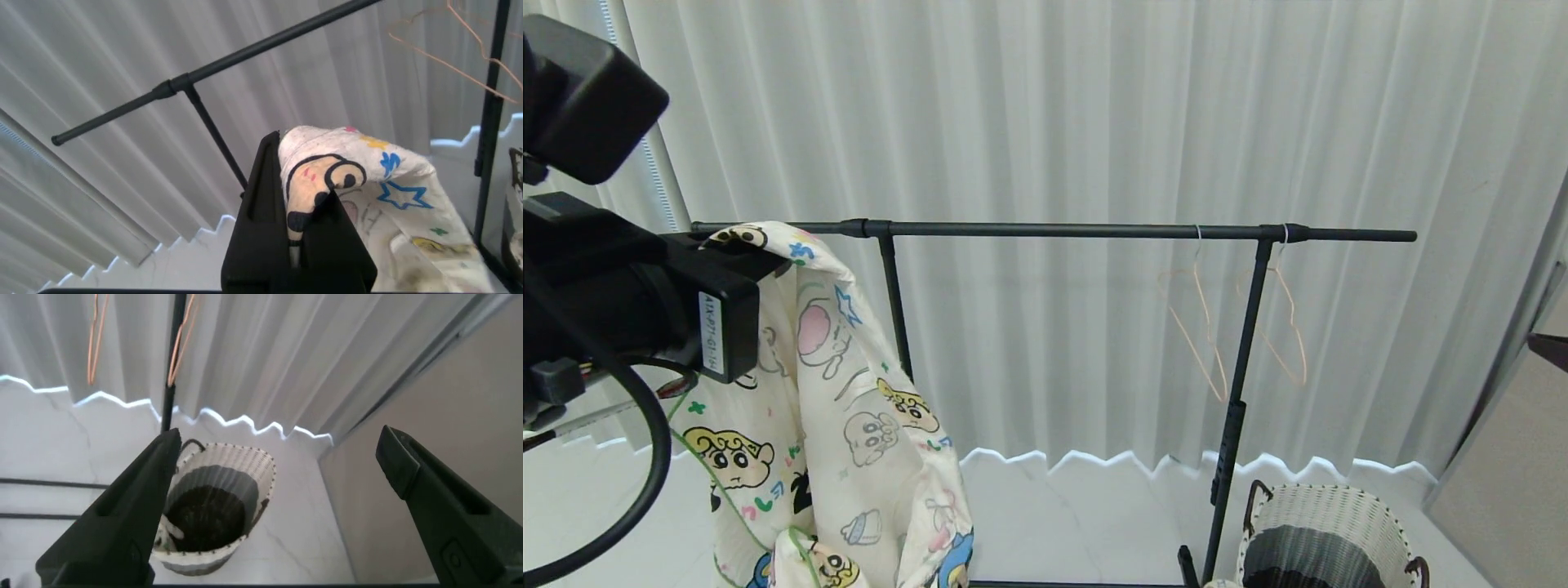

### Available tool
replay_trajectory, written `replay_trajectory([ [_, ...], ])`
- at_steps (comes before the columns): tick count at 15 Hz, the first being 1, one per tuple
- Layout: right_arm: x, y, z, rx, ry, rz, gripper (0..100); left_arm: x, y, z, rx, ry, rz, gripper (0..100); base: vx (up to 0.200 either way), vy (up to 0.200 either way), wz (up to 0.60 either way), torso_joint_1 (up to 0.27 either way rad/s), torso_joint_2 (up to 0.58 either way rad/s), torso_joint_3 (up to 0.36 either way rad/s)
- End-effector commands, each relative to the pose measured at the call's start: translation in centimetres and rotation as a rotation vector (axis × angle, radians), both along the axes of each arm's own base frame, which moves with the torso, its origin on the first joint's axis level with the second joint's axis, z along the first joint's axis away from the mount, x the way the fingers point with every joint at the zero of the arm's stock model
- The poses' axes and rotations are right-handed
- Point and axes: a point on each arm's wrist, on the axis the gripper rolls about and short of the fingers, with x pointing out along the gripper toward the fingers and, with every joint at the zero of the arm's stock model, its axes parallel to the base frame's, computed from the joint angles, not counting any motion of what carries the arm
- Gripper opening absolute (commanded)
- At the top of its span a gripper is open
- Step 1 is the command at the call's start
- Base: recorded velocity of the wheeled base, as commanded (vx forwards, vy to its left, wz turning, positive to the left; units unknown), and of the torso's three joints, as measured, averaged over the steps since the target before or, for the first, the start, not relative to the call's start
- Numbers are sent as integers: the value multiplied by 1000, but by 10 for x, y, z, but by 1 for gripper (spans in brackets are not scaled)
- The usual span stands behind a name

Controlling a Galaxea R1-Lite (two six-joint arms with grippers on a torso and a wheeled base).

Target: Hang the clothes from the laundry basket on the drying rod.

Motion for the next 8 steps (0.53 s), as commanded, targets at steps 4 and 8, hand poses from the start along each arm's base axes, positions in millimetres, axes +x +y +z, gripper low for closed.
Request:
replay_trajectory([
  [4,10,1,-10,7,54,-6,100,2,-2,-1,5,6,0,0,200,0,0,13,2,-7],
  [8,17,2,-21,37,100,-18,100,2,-1,0,3,4,1,0,200,0,0,0,4,-1],
])
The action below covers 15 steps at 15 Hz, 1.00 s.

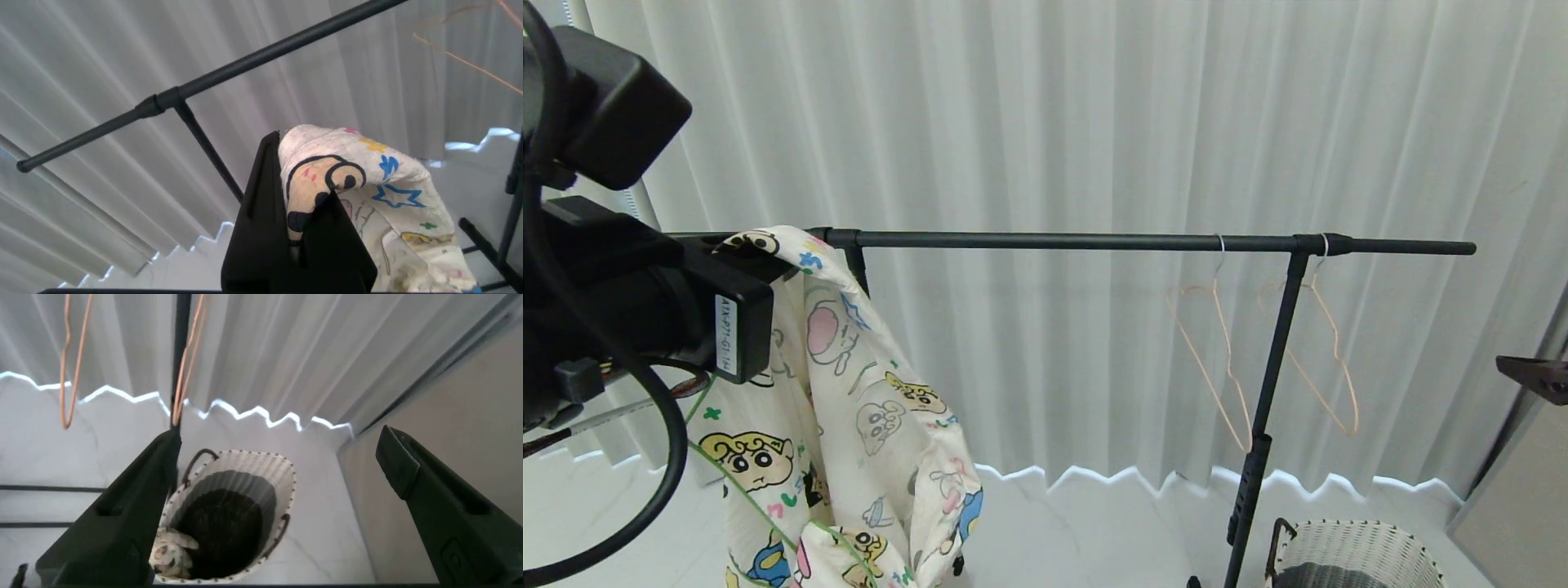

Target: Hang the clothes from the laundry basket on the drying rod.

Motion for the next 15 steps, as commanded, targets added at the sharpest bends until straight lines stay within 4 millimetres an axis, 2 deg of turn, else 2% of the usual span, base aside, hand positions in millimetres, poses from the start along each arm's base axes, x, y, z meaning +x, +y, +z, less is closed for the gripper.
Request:
replay_trajectory([
  [1,5,1,-6,4,33,-1,100,0,0,0,1,0,1,0,200,0,0,2,2,-2],
  [4,13,3,-12,45,67,30,100,0,0,0,1,0,1,0,200,0,0,2,2,1],
  [7,29,5,-24,86,129,6,100,0,0,0,1,0,0,0,200,0,0,-1,1,5],
  [10,51,10,-41,136,183,-23,100,-1,1,0,3,-3,1,0,0,0,0,0,0,0],
  [12,76,17,-58,171,219,-40,100,-3,2,0,1,-7,1,0,0,0,0,0,0,0],
  [15,97,20,-79,175,292,-62,100,-3,2,1,1,-7,1,0,0,0,0,0,0,0],
])
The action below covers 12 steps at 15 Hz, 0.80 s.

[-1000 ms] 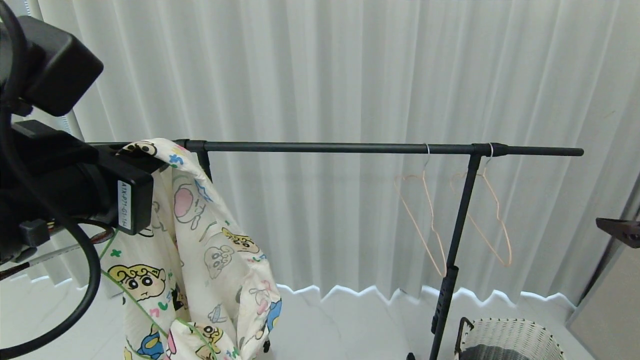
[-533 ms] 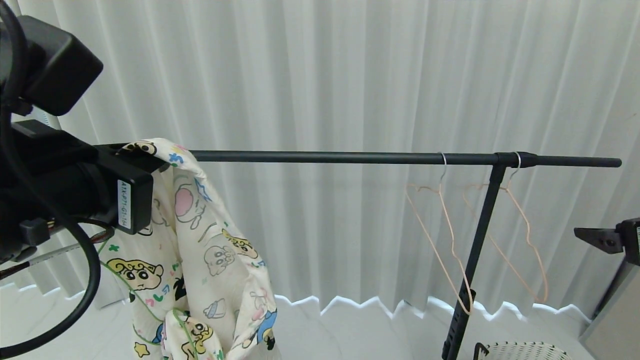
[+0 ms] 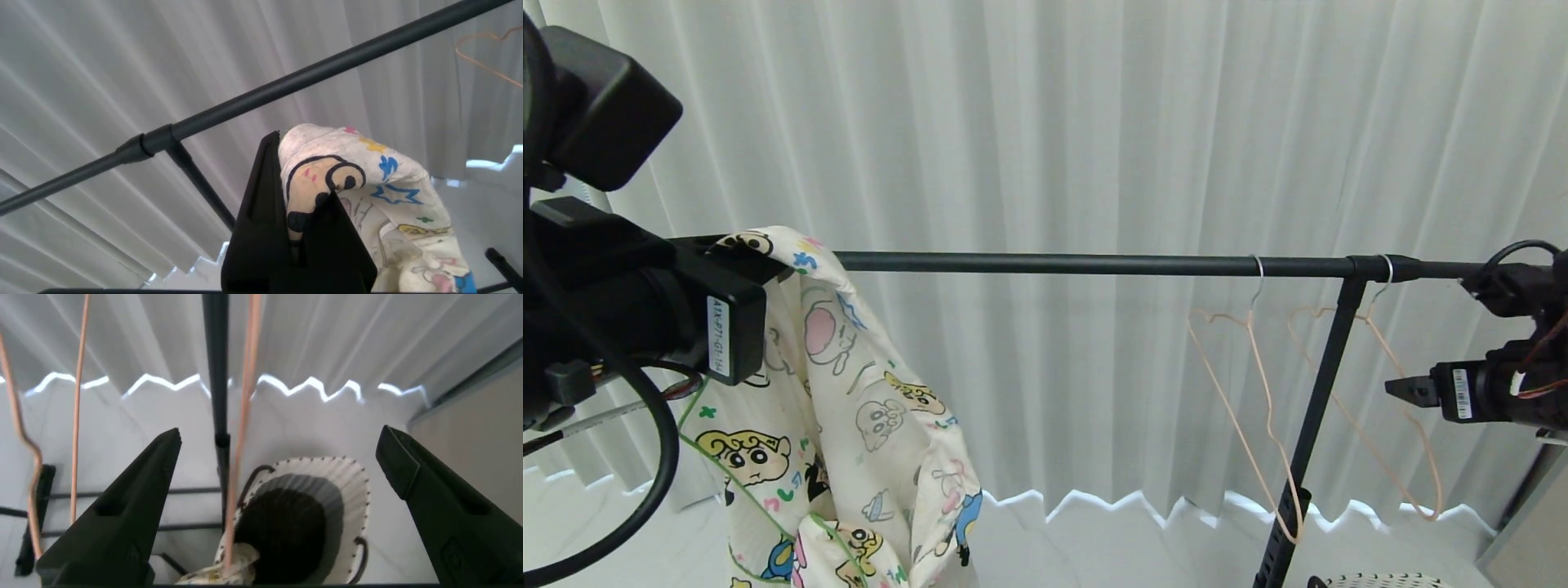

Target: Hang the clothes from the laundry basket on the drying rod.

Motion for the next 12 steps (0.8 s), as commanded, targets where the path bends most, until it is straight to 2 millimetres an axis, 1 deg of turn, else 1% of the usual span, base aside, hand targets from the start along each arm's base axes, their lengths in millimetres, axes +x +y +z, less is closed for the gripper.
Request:
replay_trajectory([
  [1,22,4,-26,-1,101,-13,100,0,0,0,-3,-2,1,0,0,0,0,0,0,0],
  [4,36,5,-35,24,116,-43,100,0,0,0,-3,-2,1,0,0,0,0,0,0,0],
  [8,47,7,-38,37,121,-54,100,-1,1,1,-4,-5,0,0,0,0,0,0,0,0],
  [12,51,7,-44,45,144,-69,100,-2,2,2,-6,-8,2,0,0,0,0,0,0,0],
])
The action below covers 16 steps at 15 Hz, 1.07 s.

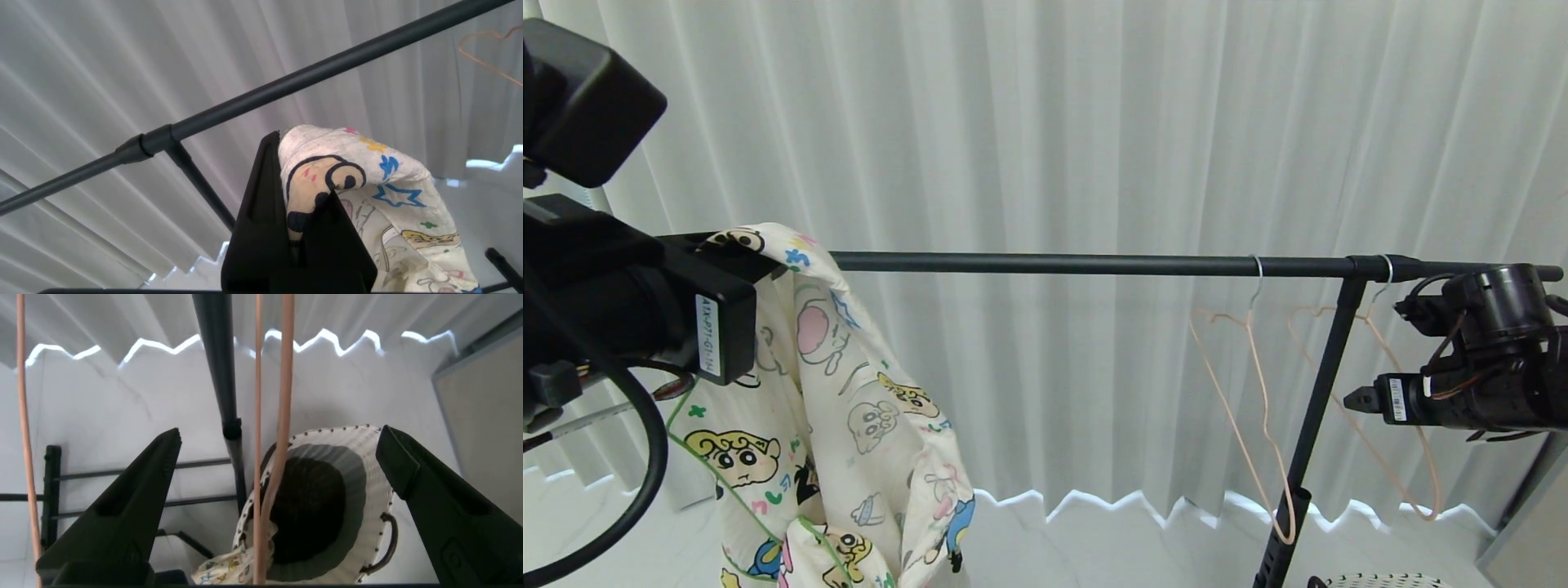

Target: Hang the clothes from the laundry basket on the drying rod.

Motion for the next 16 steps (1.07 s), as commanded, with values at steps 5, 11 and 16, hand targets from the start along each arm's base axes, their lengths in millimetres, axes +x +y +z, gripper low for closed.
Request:
replay_trajectory([
  [5,4,1,-7,-1,22,-13,0,-1,0,0,0,0,0,0,0,0,0,0,0,0],
  [11,-3,1,3,5,-14,-11,0,-1,1,0,-1,-1,0,0,0,0,0,0,0,0],
  [16,-21,-1,18,6,-69,-14,0,-4,3,-4,3,5,1,0,0,0,0,0,0,0],
])
